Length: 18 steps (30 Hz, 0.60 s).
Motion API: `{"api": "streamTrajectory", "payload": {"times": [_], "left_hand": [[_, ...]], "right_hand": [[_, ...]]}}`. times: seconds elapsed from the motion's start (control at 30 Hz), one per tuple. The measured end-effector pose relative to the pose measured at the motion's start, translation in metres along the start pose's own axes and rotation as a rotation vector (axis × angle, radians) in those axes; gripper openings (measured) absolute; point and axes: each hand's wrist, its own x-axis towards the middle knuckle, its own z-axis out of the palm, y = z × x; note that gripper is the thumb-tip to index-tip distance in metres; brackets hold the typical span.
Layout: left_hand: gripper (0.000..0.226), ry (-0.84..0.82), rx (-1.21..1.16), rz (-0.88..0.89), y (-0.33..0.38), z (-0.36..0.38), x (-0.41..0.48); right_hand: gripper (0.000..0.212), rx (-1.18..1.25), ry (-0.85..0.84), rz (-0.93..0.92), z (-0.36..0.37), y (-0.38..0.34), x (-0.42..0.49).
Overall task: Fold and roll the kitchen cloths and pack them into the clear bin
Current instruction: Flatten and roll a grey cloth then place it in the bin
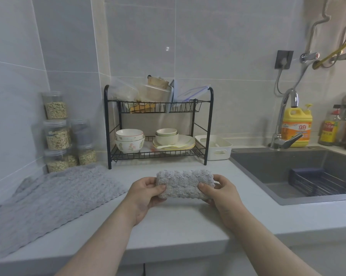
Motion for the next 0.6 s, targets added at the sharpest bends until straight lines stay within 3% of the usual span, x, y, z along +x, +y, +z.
{"api": "streamTrajectory", "payload": {"times": [0.2, 0.6], "left_hand": [[0.018, 0.104, 0.059, 0.026, -0.0005, 0.0067, 0.0017], [0.023, 0.064, 0.041, 0.047, 0.0001, 0.0054, -0.0005]], "right_hand": [[0.024, -0.178, 0.109, -0.091, 0.0027, 0.0034, 0.0025], [0.029, -0.201, -0.001, -0.026, 0.0011, -0.0020, -0.0035]]}}
